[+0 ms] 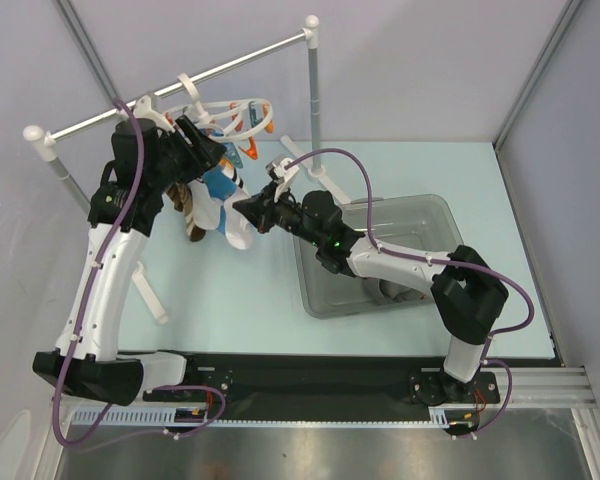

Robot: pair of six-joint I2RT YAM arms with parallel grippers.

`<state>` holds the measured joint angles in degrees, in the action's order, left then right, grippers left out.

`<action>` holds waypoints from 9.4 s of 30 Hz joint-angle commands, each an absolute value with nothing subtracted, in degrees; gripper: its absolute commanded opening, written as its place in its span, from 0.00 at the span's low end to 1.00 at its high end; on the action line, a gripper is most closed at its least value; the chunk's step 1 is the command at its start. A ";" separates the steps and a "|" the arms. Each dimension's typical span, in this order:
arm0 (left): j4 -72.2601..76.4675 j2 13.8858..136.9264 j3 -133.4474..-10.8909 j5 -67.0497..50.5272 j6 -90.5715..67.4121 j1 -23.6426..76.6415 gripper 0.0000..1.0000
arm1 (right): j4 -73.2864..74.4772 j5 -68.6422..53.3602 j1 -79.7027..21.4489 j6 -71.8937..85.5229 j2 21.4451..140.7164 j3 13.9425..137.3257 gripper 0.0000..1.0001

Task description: Remove the socks clipped to the hanger

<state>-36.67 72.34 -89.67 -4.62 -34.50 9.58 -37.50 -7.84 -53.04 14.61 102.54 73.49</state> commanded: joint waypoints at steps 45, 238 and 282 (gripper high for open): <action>-29.53 67.06 -84.64 -6.15 -37.27 7.56 0.59 | -36.03 -6.15 -54.14 12.39 101.60 78.31 0.00; -27.97 62.94 -79.13 -9.48 -36.29 1.50 0.67 | -45.27 -2.19 -56.78 -17.51 106.26 77.96 0.00; -17.84 66.97 -75.50 -16.17 -40.34 -2.55 0.00 | -45.97 -11.25 -55.46 -7.65 104.07 76.65 0.00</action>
